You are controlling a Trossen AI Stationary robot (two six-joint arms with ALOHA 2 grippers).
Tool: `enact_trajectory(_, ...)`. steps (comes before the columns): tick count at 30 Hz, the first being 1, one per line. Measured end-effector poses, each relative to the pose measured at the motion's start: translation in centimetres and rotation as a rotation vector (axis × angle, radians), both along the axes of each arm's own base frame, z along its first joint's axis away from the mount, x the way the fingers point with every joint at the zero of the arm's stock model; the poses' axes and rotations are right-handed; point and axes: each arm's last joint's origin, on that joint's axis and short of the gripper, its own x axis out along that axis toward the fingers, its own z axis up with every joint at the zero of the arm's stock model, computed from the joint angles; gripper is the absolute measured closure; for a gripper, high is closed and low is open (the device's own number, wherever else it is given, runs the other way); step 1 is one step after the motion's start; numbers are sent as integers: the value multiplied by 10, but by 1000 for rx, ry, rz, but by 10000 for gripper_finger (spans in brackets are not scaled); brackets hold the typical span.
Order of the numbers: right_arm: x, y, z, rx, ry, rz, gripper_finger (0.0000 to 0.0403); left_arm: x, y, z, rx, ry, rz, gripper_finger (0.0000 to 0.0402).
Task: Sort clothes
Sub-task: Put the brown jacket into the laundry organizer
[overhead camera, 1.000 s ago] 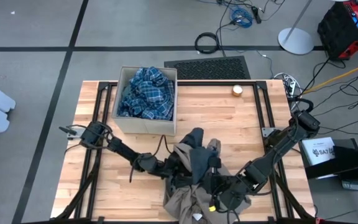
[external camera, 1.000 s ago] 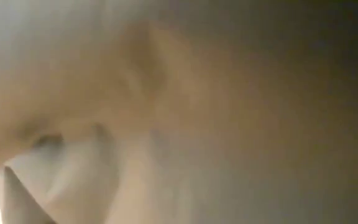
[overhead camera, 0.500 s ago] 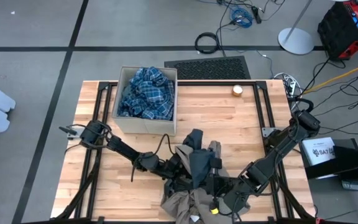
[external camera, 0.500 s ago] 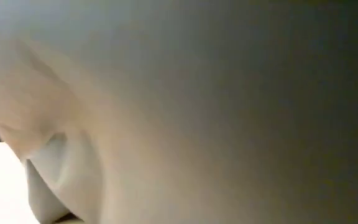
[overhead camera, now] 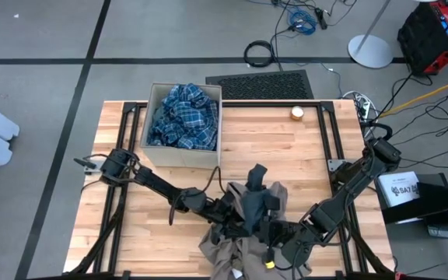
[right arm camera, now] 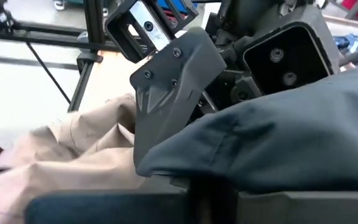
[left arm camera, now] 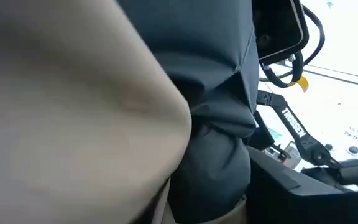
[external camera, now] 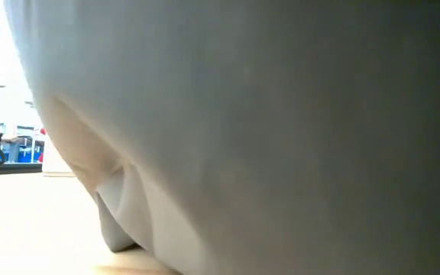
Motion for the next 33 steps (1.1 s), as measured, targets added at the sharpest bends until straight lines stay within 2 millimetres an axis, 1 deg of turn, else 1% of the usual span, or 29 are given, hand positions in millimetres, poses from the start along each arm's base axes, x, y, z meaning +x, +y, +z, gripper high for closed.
enact_trajectory(5,-5,5,0,-97,19,53,328,1,0,-2,23,17,-18,266)
enact_trajectory(8,-8,8,1,-249,34,96,307,1,0,-2,23,16,-18,273)
enact_trajectory(11,-10,10,4,-360,39,119,302,1,1,-1,22,12,-24,275)
enact_trajectory(16,-13,12,3,-540,85,200,307,2,0,-4,25,40,-33,278)
enact_trajectory(21,-23,13,14,-673,91,268,310,2,0,-3,17,39,-40,286)
enact_trajectory(23,-27,12,21,-701,79,271,310,2,0,-3,23,35,-65,290)
enact_trajectory(26,-35,7,34,-727,52,207,310,0,-4,-9,48,63,-121,304)
enact_trajectory(28,-37,4,39,-717,39,179,310,0,-4,-8,50,57,-122,327)
enact_trajectory(31,-38,1,44,-635,7,160,311,2,0,-6,47,35,-105,382)
enact_trajectory(33,-37,0,44,-598,-3,142,311,2,3,-5,39,21,-95,391)
